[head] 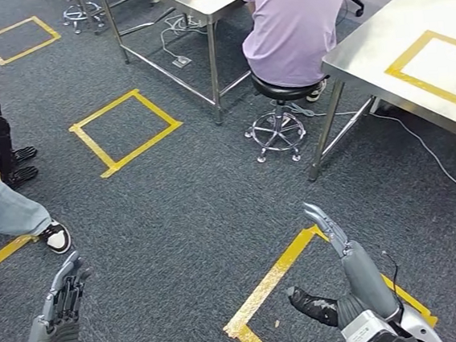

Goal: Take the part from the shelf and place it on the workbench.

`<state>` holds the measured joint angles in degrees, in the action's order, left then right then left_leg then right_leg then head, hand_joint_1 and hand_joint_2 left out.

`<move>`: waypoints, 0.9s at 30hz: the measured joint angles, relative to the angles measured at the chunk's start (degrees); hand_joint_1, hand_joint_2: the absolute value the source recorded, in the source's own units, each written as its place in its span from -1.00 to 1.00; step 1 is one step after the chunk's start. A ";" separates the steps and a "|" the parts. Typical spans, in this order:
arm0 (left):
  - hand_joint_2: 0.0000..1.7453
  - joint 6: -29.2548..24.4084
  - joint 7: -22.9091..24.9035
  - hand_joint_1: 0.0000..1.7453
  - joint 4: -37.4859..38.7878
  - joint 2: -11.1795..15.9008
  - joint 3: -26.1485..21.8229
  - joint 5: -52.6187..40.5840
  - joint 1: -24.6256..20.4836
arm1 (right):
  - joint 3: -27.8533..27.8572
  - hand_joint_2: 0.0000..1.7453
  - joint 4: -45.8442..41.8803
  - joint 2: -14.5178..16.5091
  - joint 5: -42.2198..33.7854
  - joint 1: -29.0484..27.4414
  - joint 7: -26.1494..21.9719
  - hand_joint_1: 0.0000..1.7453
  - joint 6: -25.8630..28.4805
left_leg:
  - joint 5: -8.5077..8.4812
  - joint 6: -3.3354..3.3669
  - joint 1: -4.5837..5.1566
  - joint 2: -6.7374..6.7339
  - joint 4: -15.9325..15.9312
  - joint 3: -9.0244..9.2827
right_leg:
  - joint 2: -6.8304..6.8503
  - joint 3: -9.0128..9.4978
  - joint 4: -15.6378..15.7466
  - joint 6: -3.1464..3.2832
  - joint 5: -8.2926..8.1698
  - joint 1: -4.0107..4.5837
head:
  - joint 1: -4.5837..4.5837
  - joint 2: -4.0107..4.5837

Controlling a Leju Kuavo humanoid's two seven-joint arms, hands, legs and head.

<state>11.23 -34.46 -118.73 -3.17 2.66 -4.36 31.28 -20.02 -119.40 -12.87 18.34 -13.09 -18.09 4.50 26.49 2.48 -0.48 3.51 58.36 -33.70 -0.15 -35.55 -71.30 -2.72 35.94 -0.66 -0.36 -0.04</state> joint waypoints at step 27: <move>-1.00 -5.22 -0.90 -1.00 1.11 3.54 5.99 -0.55 -1.63 | 4.86 1.00 -0.66 -1.22 -0.55 -5.50 -2.68 -1.00 -0.53 | 0.88 -0.02 0.16 -3.52 -0.58 1.28 | 0.76 3.18 4.51 -0.52 0.84 -0.01 | -0.20 0.00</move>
<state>6.00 -35.36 -117.62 0.37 8.66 -4.91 29.65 -15.16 -120.06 -14.09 17.79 -18.59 -20.77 3.97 27.37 2.46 -0.33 -0.02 57.78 -32.43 0.61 -32.37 -66.79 -3.24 36.78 -0.68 -0.56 -0.04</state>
